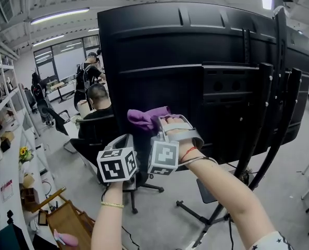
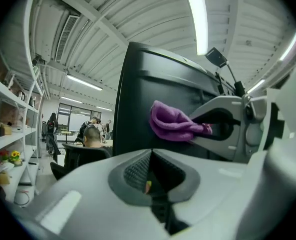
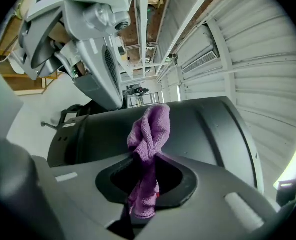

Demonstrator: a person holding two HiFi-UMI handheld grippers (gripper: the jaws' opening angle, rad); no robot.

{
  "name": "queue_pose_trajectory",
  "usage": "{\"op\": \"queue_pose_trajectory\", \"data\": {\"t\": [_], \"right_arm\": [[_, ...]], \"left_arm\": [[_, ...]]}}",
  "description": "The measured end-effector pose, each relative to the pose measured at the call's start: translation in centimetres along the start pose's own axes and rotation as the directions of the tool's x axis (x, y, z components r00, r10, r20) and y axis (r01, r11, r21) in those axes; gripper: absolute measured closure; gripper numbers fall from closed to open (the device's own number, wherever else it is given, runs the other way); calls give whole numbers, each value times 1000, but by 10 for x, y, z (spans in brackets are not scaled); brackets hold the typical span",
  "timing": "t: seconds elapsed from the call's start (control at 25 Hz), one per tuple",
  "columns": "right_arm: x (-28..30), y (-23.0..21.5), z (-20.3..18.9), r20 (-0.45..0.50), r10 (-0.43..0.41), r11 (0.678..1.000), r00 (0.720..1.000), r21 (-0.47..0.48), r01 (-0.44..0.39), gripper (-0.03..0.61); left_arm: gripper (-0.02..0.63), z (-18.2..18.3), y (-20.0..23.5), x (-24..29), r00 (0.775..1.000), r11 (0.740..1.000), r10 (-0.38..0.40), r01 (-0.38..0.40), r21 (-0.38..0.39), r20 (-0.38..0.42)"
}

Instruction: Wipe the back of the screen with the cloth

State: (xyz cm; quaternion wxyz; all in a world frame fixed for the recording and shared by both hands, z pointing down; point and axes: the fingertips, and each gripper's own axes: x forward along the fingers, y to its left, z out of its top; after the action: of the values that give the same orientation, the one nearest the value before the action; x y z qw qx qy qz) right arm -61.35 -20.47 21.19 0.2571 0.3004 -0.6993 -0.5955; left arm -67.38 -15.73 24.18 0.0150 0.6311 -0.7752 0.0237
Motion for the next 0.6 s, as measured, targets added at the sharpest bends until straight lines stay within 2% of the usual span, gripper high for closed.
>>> {"op": "queue_pose_trajectory", "data": {"t": [0.24, 0.32, 0.4, 0.48, 0.52, 0.6], "right_arm": [[-3, 113, -22, -64, 153, 987, 986, 48, -150, 511], [-8, 133, -23, -62, 162, 985, 985, 70, -157, 511], [-20, 146, -11, -6, 149, 978, 989, 150, -147, 511], [-32, 160, 8, 85, 153, 940, 985, 296, -172, 511], [-36, 168, 17, 130, 159, 904, 979, 379, -197, 511], [-40, 180, 27, 198, 164, 808, 966, 534, -247, 510]], "left_arm": [[606, -91, 3, -13, 995, 1000, 7, -9, -17, -100], [606, -111, 3, -19, 993, 1000, 7, -10, -26, -120], [606, -125, 3, -25, 992, 1000, 12, -16, -27, -127], [606, -137, 4, -33, 993, 999, 15, -19, -30, -117], [606, -144, 4, -36, 993, 999, 12, -16, -37, -114], [606, -160, 3, -40, 992, 998, 5, -12, -60, -126]]}}
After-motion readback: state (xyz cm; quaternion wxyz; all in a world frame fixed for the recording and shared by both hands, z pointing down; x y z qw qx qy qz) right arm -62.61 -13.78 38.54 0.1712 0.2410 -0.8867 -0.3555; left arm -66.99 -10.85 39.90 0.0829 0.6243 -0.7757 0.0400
